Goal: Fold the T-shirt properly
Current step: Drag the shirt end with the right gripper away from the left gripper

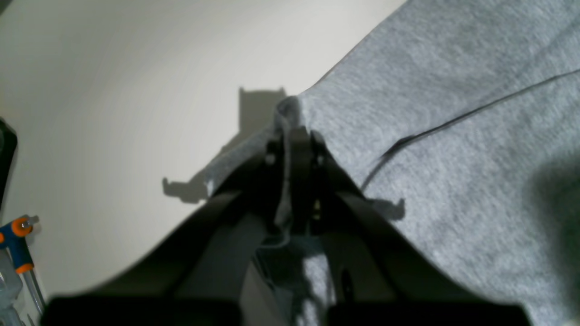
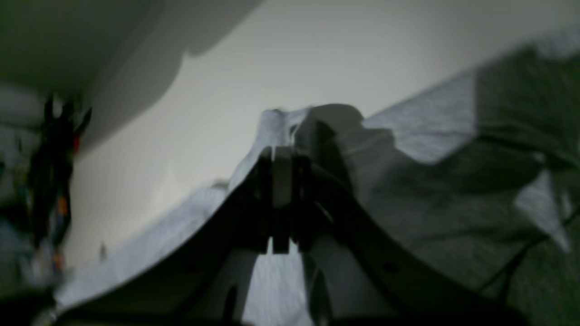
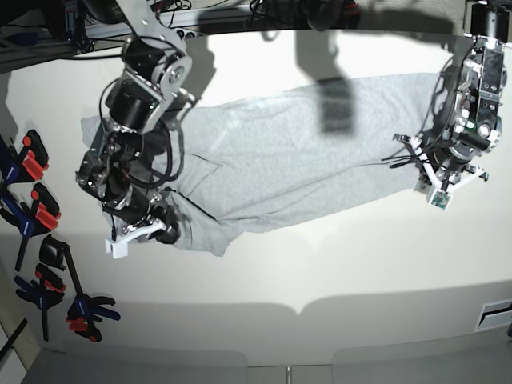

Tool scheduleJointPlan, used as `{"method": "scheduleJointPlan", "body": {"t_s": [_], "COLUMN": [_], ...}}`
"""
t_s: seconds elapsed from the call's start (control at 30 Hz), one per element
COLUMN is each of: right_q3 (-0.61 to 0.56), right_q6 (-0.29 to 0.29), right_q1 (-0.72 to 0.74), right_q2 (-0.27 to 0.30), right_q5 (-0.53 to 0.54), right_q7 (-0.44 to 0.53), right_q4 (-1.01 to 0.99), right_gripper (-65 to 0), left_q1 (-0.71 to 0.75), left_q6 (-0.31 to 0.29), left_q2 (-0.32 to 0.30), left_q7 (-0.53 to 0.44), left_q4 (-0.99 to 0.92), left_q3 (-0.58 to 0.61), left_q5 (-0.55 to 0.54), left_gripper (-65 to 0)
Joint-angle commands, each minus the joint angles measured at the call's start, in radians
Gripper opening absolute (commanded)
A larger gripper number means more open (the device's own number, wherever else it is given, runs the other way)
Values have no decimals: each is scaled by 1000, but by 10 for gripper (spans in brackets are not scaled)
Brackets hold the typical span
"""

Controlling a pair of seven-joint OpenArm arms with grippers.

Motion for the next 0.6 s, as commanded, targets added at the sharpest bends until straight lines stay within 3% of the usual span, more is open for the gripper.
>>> {"method": "scheduleJointPlan", "body": {"t_s": [0.0,0.27,0.37,0.57], "right_q3": [-33,-322,-370,-381], "right_q6": [41,71,68,68], "right_q1": [8,-172,-235,-336], "right_q2": [18,117,144,198], "right_q5": [25,-19,-80,-84], "right_q7": [4,-48,-51,-63], "right_q4": [35,266,371,512], "right_gripper": [-650,-650,-650,-650], "left_q1": [-13,-13,-13,-13], "left_q6": [5,5,6,6], "left_q2": [-16,-14,-11,-11], "left_q7": [-18,-22,-22,-22], "left_q4": [18,18,18,18], "left_q3": [-7,-7,-7,-7], "left_q5": [5,15,51,50], "left_gripper": [-650,-650,-650,-650]}}
